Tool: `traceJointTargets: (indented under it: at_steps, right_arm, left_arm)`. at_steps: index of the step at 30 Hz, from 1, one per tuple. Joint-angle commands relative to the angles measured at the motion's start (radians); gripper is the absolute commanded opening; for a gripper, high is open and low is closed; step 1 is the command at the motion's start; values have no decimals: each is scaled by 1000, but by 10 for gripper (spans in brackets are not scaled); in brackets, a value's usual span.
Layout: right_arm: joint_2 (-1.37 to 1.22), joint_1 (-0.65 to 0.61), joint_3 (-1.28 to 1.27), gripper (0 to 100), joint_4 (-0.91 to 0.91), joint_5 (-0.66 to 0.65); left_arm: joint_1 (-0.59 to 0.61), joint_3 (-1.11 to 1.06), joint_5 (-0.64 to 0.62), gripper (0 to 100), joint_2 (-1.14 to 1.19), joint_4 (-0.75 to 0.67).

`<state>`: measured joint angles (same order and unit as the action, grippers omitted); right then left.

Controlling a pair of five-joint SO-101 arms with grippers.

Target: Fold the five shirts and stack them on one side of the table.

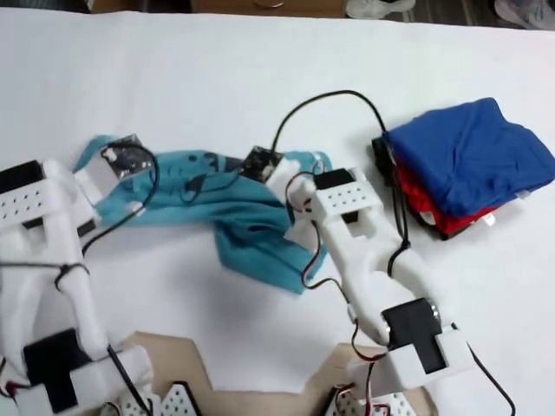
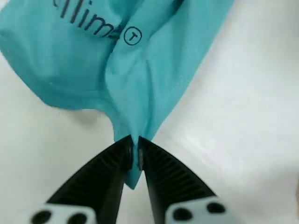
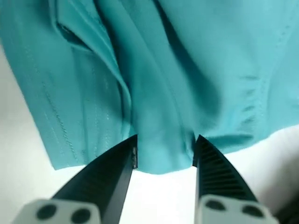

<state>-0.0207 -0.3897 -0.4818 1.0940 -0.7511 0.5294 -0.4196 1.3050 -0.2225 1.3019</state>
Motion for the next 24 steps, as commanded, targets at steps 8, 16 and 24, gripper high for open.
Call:
traceJointTargets:
  at_steps: [8, 16, 24]
  right_arm:
    - [64, -96, 5, 276, 35, 3]
    - [64, -186, 61, 366, 150, -48]
    - [44, -205, 106, 366, 50, -55]
  left_arm:
    - [20, 2, 6, 22, -97, -28]
    - [18, -54, 5, 22, -97, -140]
    - [43, -61, 5, 22, -98, -130]
